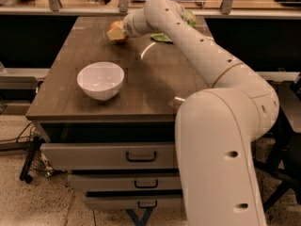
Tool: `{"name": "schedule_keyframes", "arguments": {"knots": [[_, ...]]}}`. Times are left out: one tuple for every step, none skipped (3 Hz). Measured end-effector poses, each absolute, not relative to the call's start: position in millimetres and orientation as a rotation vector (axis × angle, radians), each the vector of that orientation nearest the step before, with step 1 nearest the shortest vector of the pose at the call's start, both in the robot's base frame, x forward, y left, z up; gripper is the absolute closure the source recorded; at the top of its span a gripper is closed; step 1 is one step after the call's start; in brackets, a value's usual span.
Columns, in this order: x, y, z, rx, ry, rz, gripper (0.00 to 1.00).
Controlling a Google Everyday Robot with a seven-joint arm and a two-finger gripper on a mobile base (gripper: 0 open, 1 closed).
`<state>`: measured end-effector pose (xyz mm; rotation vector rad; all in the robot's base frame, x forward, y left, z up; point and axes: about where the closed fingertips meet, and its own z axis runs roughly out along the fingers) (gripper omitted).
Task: Place apple into white bowl
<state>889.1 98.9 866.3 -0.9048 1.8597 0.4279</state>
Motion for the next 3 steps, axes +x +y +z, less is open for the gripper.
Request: {"name": "schedule_keyframes", "arguments": {"knots": [[858,95,891,-0.945,1.813,0.490,0.95],[794,113,923,-1.041,1.701,0.645,1.00],[742,122,948,-1.098,1.612,0.765,1.00]]}}
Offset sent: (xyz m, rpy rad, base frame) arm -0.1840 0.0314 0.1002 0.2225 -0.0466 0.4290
